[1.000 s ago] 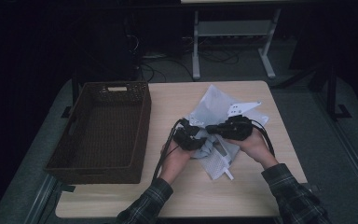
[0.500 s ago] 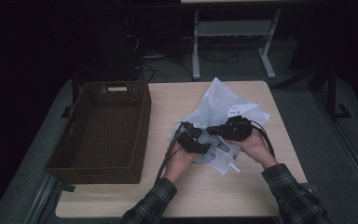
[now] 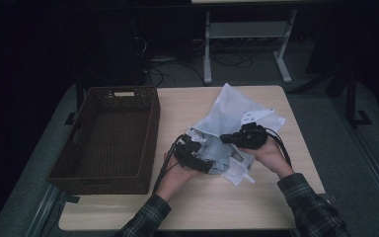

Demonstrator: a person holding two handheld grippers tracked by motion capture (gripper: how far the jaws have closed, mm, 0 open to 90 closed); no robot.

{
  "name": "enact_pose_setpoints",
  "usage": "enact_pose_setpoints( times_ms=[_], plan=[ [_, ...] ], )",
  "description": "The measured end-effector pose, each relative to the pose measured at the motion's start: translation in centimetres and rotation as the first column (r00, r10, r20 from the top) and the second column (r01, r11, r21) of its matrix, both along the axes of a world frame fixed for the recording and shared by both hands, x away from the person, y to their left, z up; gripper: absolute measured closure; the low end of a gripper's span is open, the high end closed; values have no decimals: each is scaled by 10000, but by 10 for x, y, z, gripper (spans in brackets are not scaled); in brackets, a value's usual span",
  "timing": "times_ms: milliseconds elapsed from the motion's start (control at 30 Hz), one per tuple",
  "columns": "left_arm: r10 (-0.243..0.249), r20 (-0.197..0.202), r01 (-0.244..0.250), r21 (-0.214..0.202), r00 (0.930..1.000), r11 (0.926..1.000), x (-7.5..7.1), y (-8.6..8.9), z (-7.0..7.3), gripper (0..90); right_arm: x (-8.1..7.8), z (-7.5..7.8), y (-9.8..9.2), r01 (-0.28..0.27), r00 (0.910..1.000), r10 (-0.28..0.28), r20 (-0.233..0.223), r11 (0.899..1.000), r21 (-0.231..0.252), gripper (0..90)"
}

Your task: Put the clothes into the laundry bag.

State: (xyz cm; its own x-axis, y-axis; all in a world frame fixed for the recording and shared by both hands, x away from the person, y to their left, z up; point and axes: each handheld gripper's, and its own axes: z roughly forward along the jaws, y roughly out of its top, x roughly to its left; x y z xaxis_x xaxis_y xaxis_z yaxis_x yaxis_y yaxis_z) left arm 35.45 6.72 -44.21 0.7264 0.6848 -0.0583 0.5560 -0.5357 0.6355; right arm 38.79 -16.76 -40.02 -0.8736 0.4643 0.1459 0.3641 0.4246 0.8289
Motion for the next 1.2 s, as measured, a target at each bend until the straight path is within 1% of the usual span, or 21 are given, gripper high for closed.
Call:
enact_pose_setpoints(
  times_ms=[167, 233, 300, 333, 367, 400, 433, 467, 567, 600, 700, 767, 833, 900, 967, 1033, 1100, 1167, 1200],
  plan=[
    [-97, -270, 99, 52, 9996, 9999, 6, -7, -12, 107, 0, -3, 3, -49, 9999, 48, -101, 9999, -109, 887],
    [-235, -400, 236, 37, 9989, 9997, 8, -10, -16, 134, 0, -4, 3, -79, 9999, 78, -107, 9998, -155, 885],
    [-359, -450, 366, 149, 9983, 9992, 9, -12, -19, 221, 1, -5, 3, -62, 9999, 60, -107, 9998, -190, 881],
    [-405, -329, 411, 194, 9986, 9990, 9, -13, -19, 264, 1, -6, 2, -42, 9999, 40, -121, 9998, -175, 880],
    [-484, -290, 490, 194, 9984, 9986, 9, -13, -18, 330, 1, -6, 2, 11, 9999, -14, -126, 9998, -211, 878],
    [-557, -338, 563, 171, 9979, 9983, 9, -13, -17, 383, 2, -7, 1, 66, 9999, -68, -95, 9997, -238, 868],
    [-535, -298, 541, 231, 9981, 9983, 9, -13, -17, 435, 3, -8, 0, 151, 9998, -154, -110, 9996, -248, 827],
    [-561, -257, 568, 264, 9981, 9980, 9, -13, -17, 465, 3, -9, -1, 259, 9996, -261, -116, 9994, -239, 779],
    [-540, -286, 546, 189, 9981, 9983, 9, -12, -17, 521, 4, -12, -6, 675, 9977, -676, -5, 9971, -351, 636],
    [-544, -280, 549, 177, 9981, 9983, 9, -12, -17, 527, 3, -13, -8, 763, 9971, -764, 6, 9964, -373, 621],
    [-564, -314, 568, 114, 9979, 9983, 9, -12, -17, 560, -2, -15, -19, 901, 9958, -908, -84, 9939, -640, 581],
    [-581, -375, 585, 89, 9976, 9983, 10, -13, -17, 589, -7, -20, -26, 947, 9952, -965, -139, 9910, -946, 563],
    [-592, -483, 596, 72, 9971, 9982, 10, -13, -16, 637, -13, -25, -31, 1017, 9944, -1044, -133, 9859, -1327, 563],
    [-571, -574, 573, 24, 9967, 9984, 10, -14, -16, 668, -18, -29, -35, 1033, 9941, -1074, -172, 9819, -1588, 562],
    [-496, -670, 495, -43, 9965, 9988, 10, -14, -15, 690, -22, -34, -34, 1012, 9942, -1063, -147, 9747, -1994, 570],
    [-467, -691, 468, -15, 9965, 9989, 10, -13, -14, 705, -24, -39, -33, 984, 9943, -1050, -176, 9694, -2247, 582],
    [-430, -676, 430, -5, 9968, 9991, 10, -13, -13, 712, -24, -43, -30, 1012, 9942, -1070, -83, 9604, -2597, 674],
    [-414, -673, 415, 7, 9969, 9991, 9, -12, -11, 716, -23, -45, -29, 1049, 9936, -1121, -112, 9569, -2706, 767],
    [-378, -673, 375, -51, 9970, 9993, 9, -12, -11, 717, -23, -46, -29, 1040, 9938, -1110, -106, 9574, -2692, 785]
  ],
)
